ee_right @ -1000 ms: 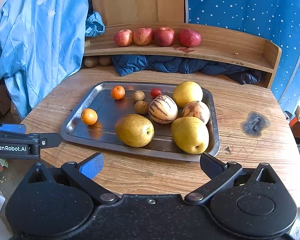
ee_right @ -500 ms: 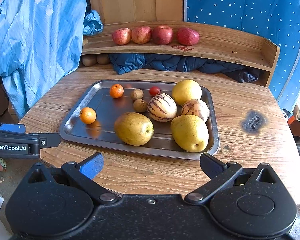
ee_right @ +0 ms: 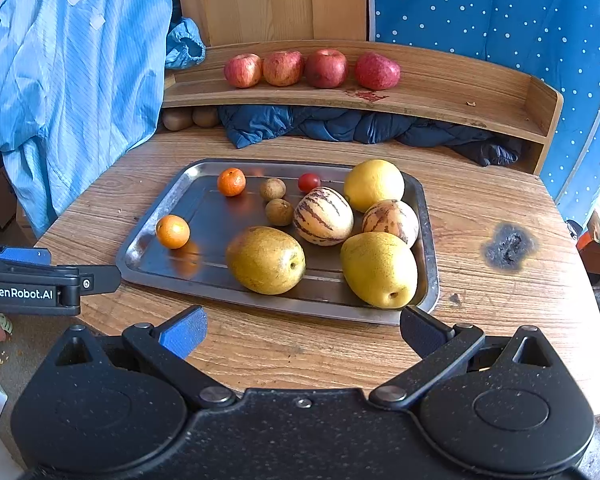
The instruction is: Organize fruits
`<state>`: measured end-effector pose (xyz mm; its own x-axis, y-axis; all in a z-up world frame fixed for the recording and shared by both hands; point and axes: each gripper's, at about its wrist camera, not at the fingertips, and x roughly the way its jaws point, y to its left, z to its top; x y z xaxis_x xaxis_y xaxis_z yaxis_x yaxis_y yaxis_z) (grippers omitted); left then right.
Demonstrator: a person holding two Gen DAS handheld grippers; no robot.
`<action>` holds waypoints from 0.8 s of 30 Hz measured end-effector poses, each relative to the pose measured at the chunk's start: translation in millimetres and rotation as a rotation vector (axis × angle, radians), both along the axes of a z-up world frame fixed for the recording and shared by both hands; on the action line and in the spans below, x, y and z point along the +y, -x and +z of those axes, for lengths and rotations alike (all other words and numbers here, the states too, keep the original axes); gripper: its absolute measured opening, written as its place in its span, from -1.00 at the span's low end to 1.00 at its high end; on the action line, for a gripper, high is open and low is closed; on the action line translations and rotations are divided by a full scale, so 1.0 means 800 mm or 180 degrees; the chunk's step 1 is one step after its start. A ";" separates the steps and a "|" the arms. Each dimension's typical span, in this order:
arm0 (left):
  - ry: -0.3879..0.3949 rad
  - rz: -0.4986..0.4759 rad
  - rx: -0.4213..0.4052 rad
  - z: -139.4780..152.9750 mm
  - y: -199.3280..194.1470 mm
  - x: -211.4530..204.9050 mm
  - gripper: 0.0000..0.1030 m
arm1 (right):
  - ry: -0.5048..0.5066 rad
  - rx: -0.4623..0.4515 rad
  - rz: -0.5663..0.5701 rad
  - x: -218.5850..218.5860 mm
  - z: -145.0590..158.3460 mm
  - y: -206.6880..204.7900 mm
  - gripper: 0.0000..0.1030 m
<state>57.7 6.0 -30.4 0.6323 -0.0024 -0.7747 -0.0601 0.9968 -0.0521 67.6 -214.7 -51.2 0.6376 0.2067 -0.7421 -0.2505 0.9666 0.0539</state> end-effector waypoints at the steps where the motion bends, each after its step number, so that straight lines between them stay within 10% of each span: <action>1: 0.0000 -0.0002 0.0000 0.000 0.000 0.000 0.98 | 0.0000 0.0001 0.0000 0.000 0.000 0.000 0.99; 24: 0.0008 0.0000 0.0025 -0.005 -0.006 0.001 0.98 | 0.0008 0.0022 0.0002 0.001 -0.004 -0.008 0.99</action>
<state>62.7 7.2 -34.6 0.6263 -0.0046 -0.7796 -0.0604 0.9967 -0.0543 73.6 -214.2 -54.3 0.6323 0.2051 -0.7470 -0.2507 0.9666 0.0532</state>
